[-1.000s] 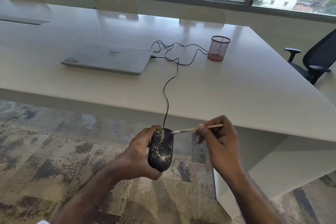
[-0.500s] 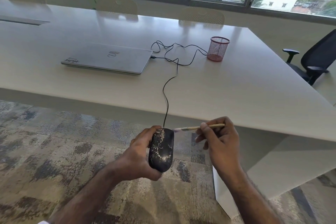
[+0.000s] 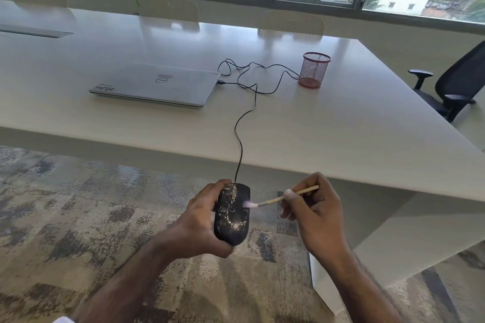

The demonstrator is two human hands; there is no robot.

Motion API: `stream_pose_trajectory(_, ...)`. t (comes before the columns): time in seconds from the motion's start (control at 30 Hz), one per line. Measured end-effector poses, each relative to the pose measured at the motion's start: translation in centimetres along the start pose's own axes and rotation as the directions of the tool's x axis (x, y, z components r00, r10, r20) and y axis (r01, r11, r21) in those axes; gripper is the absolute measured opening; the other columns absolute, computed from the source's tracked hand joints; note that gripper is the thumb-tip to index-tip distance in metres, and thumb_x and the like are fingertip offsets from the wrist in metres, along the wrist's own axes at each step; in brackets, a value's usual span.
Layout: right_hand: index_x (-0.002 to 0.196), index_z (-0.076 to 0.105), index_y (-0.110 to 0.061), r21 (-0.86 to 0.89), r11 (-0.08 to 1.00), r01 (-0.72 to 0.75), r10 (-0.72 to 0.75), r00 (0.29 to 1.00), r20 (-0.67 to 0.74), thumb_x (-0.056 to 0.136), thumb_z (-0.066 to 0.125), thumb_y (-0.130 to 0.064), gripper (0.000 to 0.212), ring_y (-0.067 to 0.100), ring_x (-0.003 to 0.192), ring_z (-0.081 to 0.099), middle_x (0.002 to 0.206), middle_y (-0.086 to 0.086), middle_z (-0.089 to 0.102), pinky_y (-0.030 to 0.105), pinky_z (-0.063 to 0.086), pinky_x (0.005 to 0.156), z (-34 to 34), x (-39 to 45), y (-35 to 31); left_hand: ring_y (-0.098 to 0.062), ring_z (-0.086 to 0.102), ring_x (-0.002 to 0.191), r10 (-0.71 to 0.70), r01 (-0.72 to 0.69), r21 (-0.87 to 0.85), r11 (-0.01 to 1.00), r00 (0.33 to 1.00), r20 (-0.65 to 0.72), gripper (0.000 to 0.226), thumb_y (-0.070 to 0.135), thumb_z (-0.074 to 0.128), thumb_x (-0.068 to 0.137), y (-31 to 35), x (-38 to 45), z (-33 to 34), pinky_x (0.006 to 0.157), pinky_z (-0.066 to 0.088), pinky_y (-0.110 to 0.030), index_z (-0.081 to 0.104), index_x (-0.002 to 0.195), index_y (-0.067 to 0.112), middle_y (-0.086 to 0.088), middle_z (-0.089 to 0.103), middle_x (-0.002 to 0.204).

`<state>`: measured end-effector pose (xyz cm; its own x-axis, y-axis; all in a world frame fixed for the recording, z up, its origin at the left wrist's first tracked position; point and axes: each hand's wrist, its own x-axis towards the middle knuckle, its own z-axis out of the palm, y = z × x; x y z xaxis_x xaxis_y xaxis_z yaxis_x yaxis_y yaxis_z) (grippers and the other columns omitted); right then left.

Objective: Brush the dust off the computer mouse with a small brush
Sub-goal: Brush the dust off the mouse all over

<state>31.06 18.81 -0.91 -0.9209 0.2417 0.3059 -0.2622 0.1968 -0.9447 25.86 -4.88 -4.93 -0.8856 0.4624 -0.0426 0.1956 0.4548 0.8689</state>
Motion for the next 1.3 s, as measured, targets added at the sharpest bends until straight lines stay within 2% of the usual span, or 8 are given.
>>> stream_pose_trajectory(0.13,0.073,0.058,-0.036,0.006,1.0,0.026,-0.026,0.999,-0.031,0.083,0.067,-0.017,0.023,0.023,0.051,0.066,0.066,0.014,0.067,0.032,0.055,0.051,-0.5,0.0,0.1,-0.014,0.058,0.124,0.006,-0.006,-0.007,1.0,1.0,-0.004,0.115,0.016,0.092,0.051,0.1,-0.2,0.0,0.103,0.058,-0.04,0.038,0.152,0.033,0.008,0.051,0.134)
stream_pose_trajectory(0.27,0.078,0.058,-0.034,0.073,0.994,0.075,-0.074,0.997,-0.017,0.086,0.07,-0.027,0.015,0.027,0.06,0.071,0.071,0.013,0.072,0.029,0.056,0.056,-0.4,0.0,-0.1,-0.015,0.06,0.122,0.019,-0.019,-0.012,1.0,1.0,-0.017,0.108,0.013,0.092,0.051,0.2,0.0,0.2,0.099,0.06,-0.038,0.042,0.14,0.047,0.008,0.052,0.132)
stream_pose_trajectory(0.33,0.078,0.059,-0.034,0.072,0.995,0.068,-0.071,0.997,0.033,0.084,0.07,-0.032,0.012,0.026,0.059,0.07,0.07,0.012,0.07,0.032,0.057,0.057,-0.3,-0.3,0.0,-0.017,0.06,0.122,0.014,-0.014,-0.011,1.0,1.0,-0.012,0.11,0.013,0.092,0.051,0.3,0.0,0.1,0.097,0.061,-0.04,0.042,0.145,0.039,0.006,0.052,0.132)
stream_pose_trajectory(0.67,0.077,0.061,-0.036,0.102,0.99,0.096,-0.097,0.995,0.004,0.084,0.073,-0.019,0.022,0.026,0.055,0.068,0.069,0.015,0.07,0.029,0.055,0.053,-0.2,-0.6,-0.2,-0.014,0.058,0.124,0.01,-0.01,-0.005,1.0,1.0,-0.017,0.11,0.02,0.09,0.049,0.1,0.1,0.0,0.104,0.057,-0.041,0.04,0.144,0.041,0.01,0.053,0.134)
stream_pose_trajectory(0.8,0.073,0.059,-0.034,0.036,0.995,0.089,-0.091,0.995,0.05,0.082,0.07,-0.015,0.025,0.04,0.049,0.052,0.064,0.022,0.059,0.046,0.044,0.043,-0.2,-1.1,-0.1,-0.016,0.058,0.122,0.008,-0.008,0.016,1.0,1.0,-0.014,0.11,0.02,0.092,0.05,0.0,0.1,-0.1,0.103,0.057,-0.042,0.041,0.145,0.04,0.009,0.053,0.132)
stream_pose_trajectory(0.9,0.071,0.058,-0.034,0.016,0.997,0.081,-0.081,0.997,0.013,0.08,0.069,-0.015,0.024,0.037,0.044,0.043,0.061,0.023,0.054,0.045,0.036,0.038,-0.2,-1.2,-0.2,-0.015,0.057,0.124,-0.002,0.002,0.018,1.0,1.0,-0.012,0.112,0.021,0.092,0.05,-0.2,0.1,-0.1,0.105,0.056,-0.042,0.04,0.148,0.037,0.01,0.052,0.133)
stream_pose_trajectory(1.1,0.078,0.058,-0.024,0.069,0.992,0.109,-0.109,0.994,0.005,0.085,0.07,-0.011,0.019,0.046,0.055,0.055,0.067,0.023,0.061,0.05,0.049,0.046,0.2,-1.4,-0.5,-0.015,0.061,0.119,0.006,-0.006,0.024,1.0,1.0,-0.022,0.104,0.022,0.091,0.049,0.1,0.4,0.1,0.094,0.061,-0.039,0.042,0.131,0.063,0.008,0.056,0.129)
stream_pose_trajectory(1.3,0.076,0.055,-0.02,0.067,0.996,0.059,-0.064,0.996,0.066,0.082,0.066,-0.003,0.021,0.05,0.051,0.043,0.064,0.026,0.052,0.052,0.037,0.038,0.0,-1.6,-0.2,-0.018,0.059,0.12,-0.009,0.009,0.023,1.0,1.0,-0.007,0.11,0.024,0.092,0.048,0.0,0.2,-0.1,0.096,0.061,-0.042,0.042,0.145,0.04,0.006,0.055,0.13)
